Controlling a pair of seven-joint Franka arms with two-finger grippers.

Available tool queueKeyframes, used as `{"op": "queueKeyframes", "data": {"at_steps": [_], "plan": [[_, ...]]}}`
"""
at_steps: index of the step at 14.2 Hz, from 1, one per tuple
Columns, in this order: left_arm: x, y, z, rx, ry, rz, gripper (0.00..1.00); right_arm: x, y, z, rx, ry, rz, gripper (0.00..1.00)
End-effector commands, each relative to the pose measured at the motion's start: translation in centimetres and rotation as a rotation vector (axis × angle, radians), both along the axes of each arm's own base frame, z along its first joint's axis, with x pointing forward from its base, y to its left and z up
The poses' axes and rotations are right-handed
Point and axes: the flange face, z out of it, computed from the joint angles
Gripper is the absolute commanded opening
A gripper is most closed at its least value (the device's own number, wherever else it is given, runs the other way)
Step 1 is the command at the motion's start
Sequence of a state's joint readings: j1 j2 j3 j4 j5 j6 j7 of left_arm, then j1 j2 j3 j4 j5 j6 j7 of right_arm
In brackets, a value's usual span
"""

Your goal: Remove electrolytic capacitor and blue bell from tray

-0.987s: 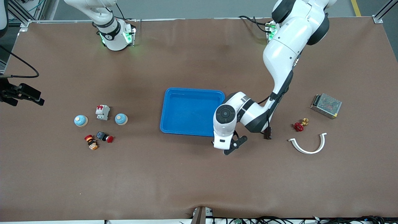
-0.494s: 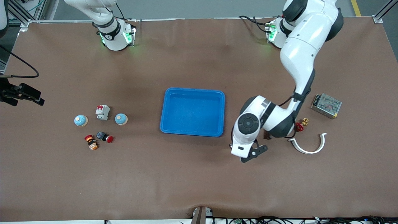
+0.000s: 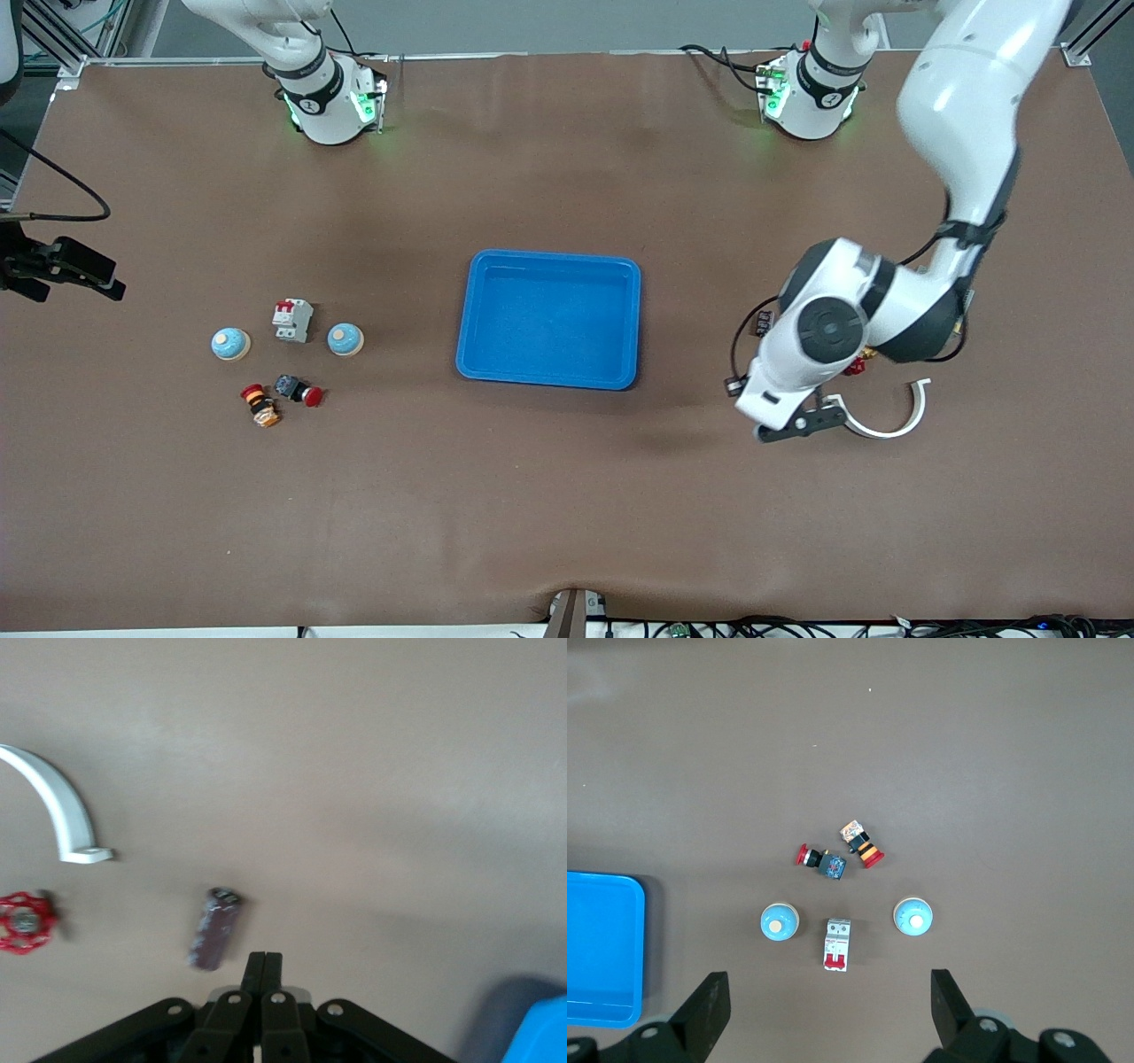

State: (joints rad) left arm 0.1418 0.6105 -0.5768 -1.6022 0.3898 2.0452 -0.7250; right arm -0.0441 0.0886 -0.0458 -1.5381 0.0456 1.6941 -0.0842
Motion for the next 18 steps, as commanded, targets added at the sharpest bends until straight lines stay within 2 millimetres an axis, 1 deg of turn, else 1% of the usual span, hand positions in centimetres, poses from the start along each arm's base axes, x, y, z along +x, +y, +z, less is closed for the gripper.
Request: {"op": "queueKeyframes", "data": {"at_steps": [1,2,4,6,7,8,9,10,11,12,15,18], "plan": [[-5.0,4.5,1.1,-0.023,-0.036,-0.076,0.00,-0.4,0.1,0.7,0.006,-0.009,-0.011,1.00],[-6.0,5.8,1.4,-0.029,-0.052,-0.096,0.00,-0.4,0.0,0.7,0.006,-0.009,-0.013,1.00],[-7.0,8.5,2.0,-0.031,-0.054,-0.123,0.00,-0.4,0.0,0.7,0.006,-0.009,-0.013,1.00],[-7.5,10.1,2.3,-0.048,-0.049,-0.137,0.00,-0.4,-0.1,1.0,0.006,-0.014,-0.014,1.00],[-7.9,10.4,2.0,-0.052,-0.041,-0.147,0.00,-0.4,-0.1,1.0,0.006,-0.014,-0.014,1.00],[-8.5,10.6,1.0,-0.064,-0.050,-0.146,0.00,-0.4,-0.1,1.0,0.006,-0.014,-0.014,1.00],[-9.5,10.9,0.2,-0.079,-0.081,-0.145,0.00,-0.4,-0.1,1.0,0.006,-0.014,-0.014,1.00],[-10.4,11.1,-0.2,-0.101,-0.126,-0.142,0.00,-0.4,-0.1,1.0,0.006,-0.014,-0.014,1.00],[-11.2,11.7,-0.6,-0.120,-0.149,-0.135,0.00,-0.4,-0.1,1.0,0.006,-0.014,-0.014,1.00],[-11.6,11.9,-0.5,-0.130,-0.158,-0.134,0.00,-0.4,0.0,1.0,0.004,-0.014,-0.011,1.00],[-11.9,11.7,-0.1,-0.132,-0.153,-0.137,0.00,-0.4,0.0,1.0,0.004,-0.015,-0.011,1.00],[-11.7,11.8,0.1,-0.125,-0.145,-0.135,0.00,-0.4,0.0,1.0,0.004,-0.015,-0.011,1.00]]}}
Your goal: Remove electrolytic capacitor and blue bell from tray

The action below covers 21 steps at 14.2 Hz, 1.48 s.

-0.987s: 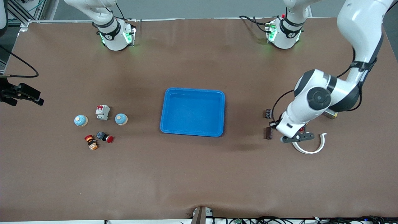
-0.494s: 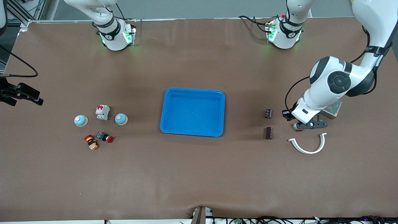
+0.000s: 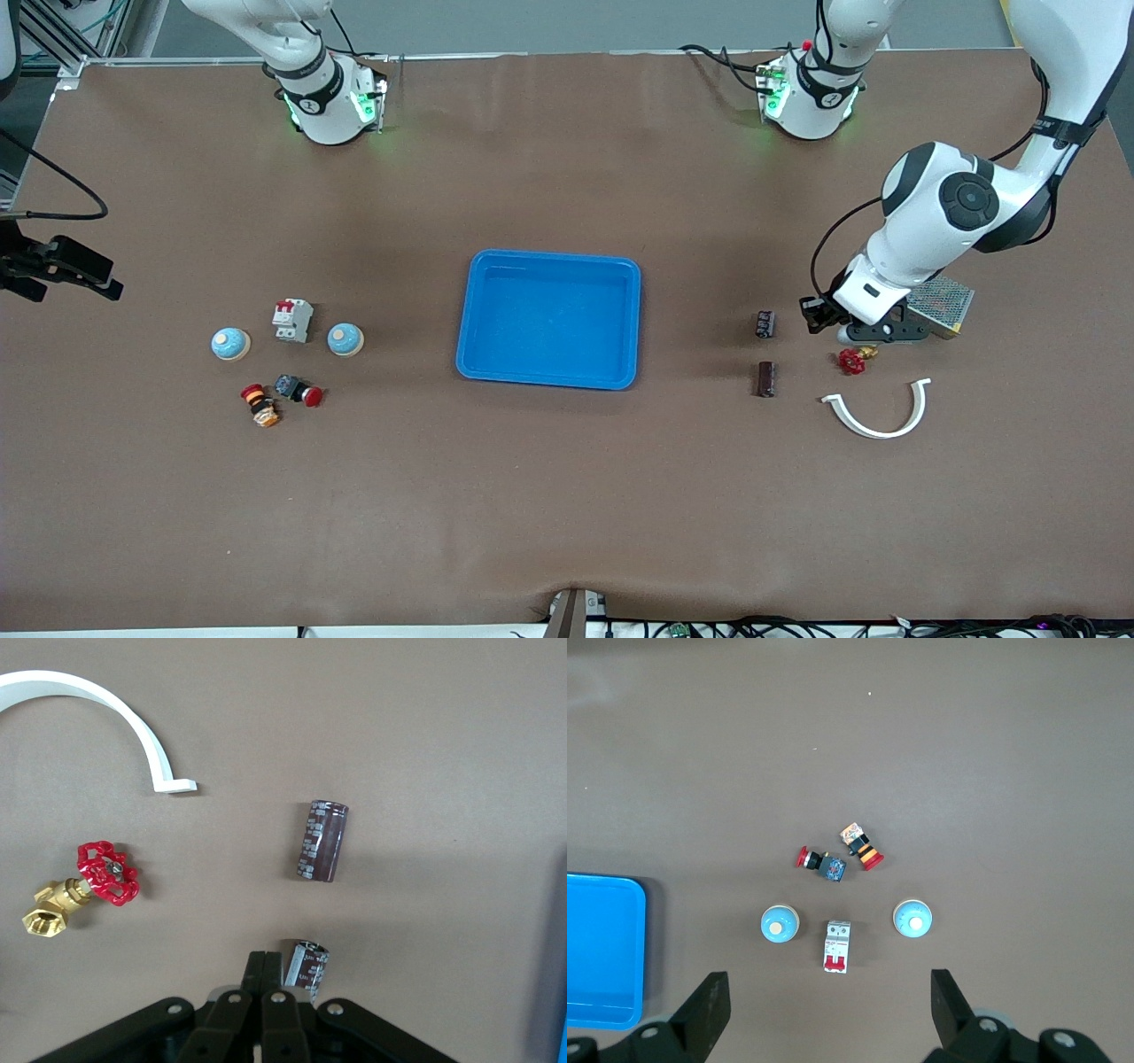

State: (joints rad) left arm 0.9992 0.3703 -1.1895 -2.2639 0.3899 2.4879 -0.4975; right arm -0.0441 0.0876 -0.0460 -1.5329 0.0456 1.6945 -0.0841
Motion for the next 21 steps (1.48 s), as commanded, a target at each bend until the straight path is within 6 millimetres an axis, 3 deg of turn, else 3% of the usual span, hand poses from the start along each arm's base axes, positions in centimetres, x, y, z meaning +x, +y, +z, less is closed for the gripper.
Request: {"op": "queueKeyframes", "data": {"at_steps": [1,7,12,15,17,21], "plan": [[-0.1,0.5,1.1,0.047,-0.005,-0.002,0.00,-0.4,0.0,0.7,0.005,-0.009,-0.011,1.00],[1.4,7.9,2.0,0.072,-0.012,-0.011,0.00,-0.4,-0.1,0.7,0.005,-0.009,-0.012,1.00],[3.4,9.1,5.0,0.087,-0.034,0.011,0.00,-0.4,-0.1,0.7,0.005,-0.009,-0.012,1.00],[5.3,11.5,9.4,0.125,0.055,-0.006,0.00,-0.4,-0.1,0.7,0.005,-0.009,-0.012,1.00],[6.3,10.9,12.4,0.111,0.088,-0.035,0.00,-0.4,-0.1,0.7,0.004,-0.010,-0.012,1.00],[8.6,9.5,16.1,0.138,0.178,-0.020,0.00,-0.4,-0.2,0.7,0.004,-0.010,-0.014,1.00]]}}
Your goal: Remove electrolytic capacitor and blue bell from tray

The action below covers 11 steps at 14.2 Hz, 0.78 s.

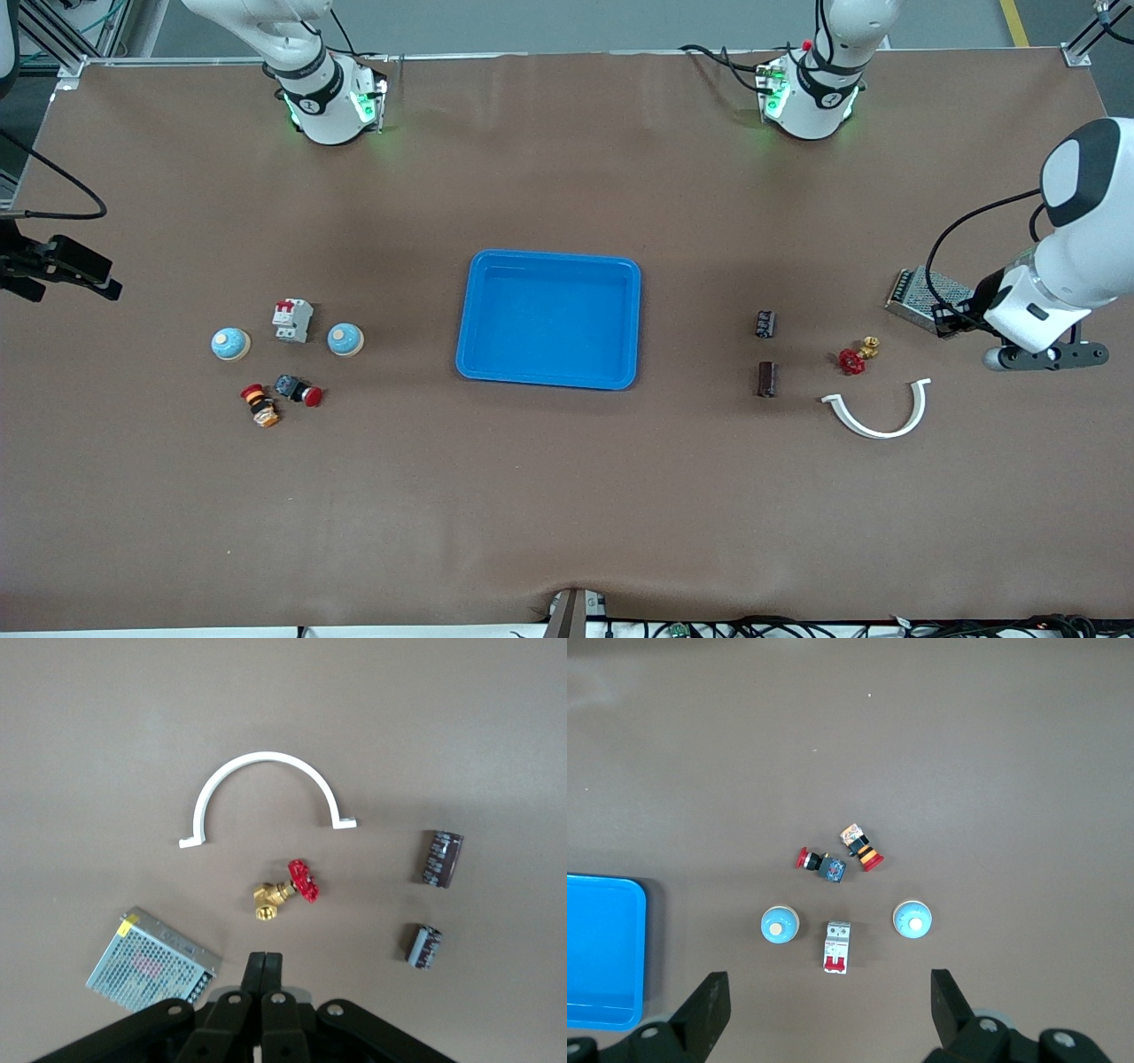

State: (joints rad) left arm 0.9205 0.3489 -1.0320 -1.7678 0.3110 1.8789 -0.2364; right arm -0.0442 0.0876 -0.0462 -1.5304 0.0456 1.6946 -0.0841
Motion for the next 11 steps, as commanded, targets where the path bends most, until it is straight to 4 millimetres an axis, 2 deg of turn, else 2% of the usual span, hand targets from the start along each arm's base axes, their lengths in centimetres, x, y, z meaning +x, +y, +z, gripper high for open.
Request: {"op": "queueKeyframes", "data": {"at_steps": [1,5,9,10,11], "plan": [[1.2,-1.2,3.9,0.007,0.038,-0.001,0.00,-0.4,-0.1,0.6,0.005,-0.008,-0.014,1.00],[1.2,-1.4,7.9,0.021,0.072,-0.023,0.00,-0.4,-0.1,0.6,0.005,-0.008,-0.014,1.00],[-1.4,0.4,13.1,0.001,0.047,-0.021,0.00,-0.4,-0.1,0.6,0.005,-0.008,-0.012,1.00],[-2.1,0.9,14.2,0.002,0.048,-0.028,0.08,-0.4,-0.1,0.6,0.005,-0.008,-0.012,1.00],[-2.6,0.9,14.9,-0.004,0.047,-0.031,0.28,-0.4,-0.1,0.6,0.003,-0.008,-0.012,1.00]]}}
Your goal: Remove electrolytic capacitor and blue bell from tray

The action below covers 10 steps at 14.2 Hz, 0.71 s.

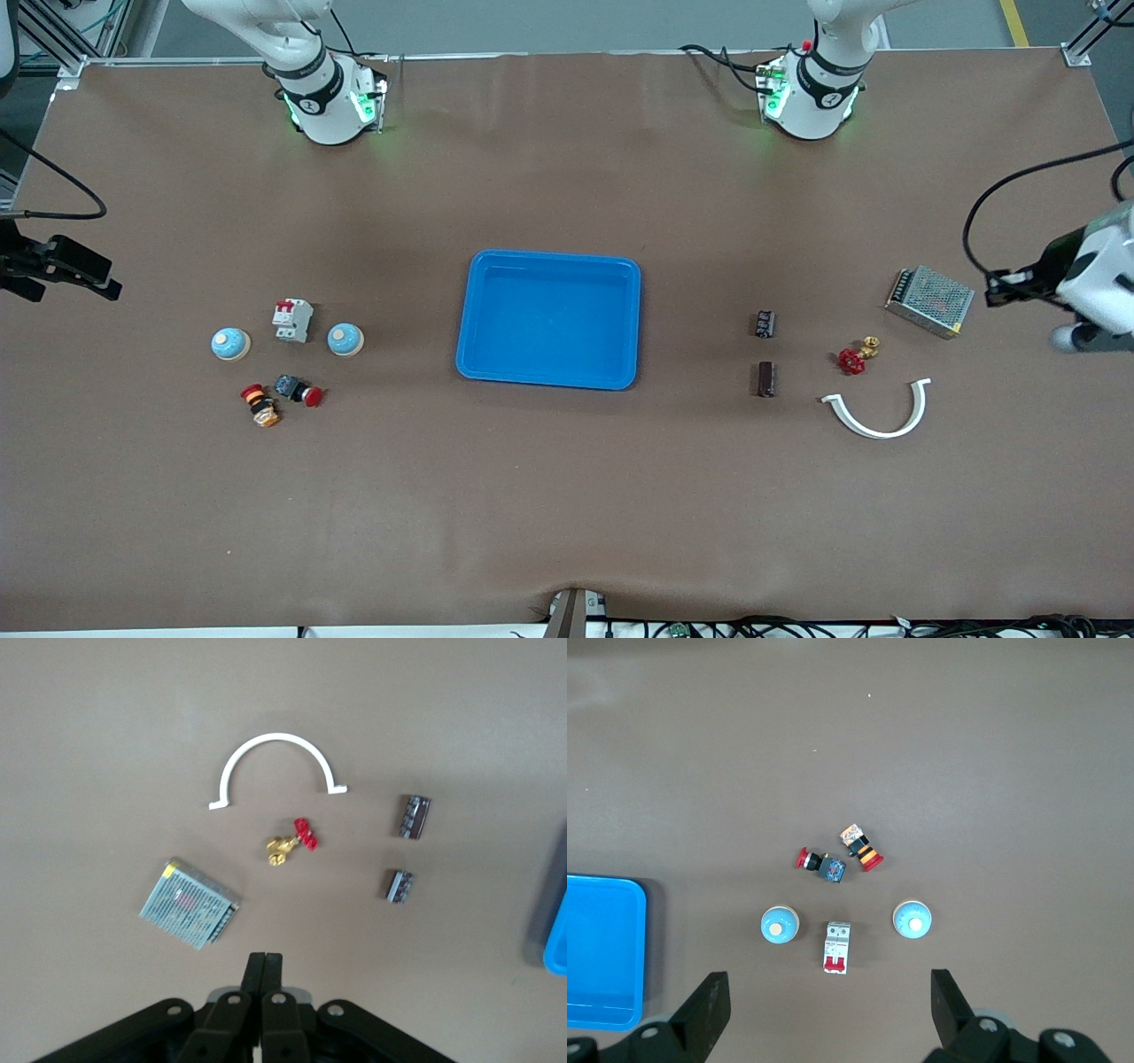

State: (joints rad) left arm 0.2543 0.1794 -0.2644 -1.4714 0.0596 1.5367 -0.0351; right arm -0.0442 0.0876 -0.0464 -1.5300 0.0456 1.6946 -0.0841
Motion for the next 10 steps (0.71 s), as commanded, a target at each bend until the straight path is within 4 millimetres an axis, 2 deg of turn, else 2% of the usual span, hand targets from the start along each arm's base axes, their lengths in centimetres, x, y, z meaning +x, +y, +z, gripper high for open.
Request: {"op": "queueKeyframes", "data": {"at_steps": [1,3,4,5,10], "plan": [[-2.4,0.0,3.2,-0.017,-0.007,-0.013,0.39,-0.4,-0.1,0.7,0.005,-0.009,-0.013,1.00],[-3.4,-0.5,4.5,-0.030,-0.010,-0.009,0.42,-0.4,-0.2,0.8,0.003,-0.010,-0.013,1.00],[-3.6,-0.9,4.9,-0.037,-0.015,-0.013,0.81,-0.4,-0.2,0.8,0.003,-0.010,-0.013,1.00],[-3.8,-1.7,5.4,-0.035,-0.020,-0.025,1.00,-0.4,-0.2,0.9,0.003,-0.013,-0.016,1.00],[-5.5,-3.8,8.2,-0.036,-0.040,-0.096,1.00,-0.5,-0.5,1.0,0.003,-0.015,-0.021,1.00]]}}
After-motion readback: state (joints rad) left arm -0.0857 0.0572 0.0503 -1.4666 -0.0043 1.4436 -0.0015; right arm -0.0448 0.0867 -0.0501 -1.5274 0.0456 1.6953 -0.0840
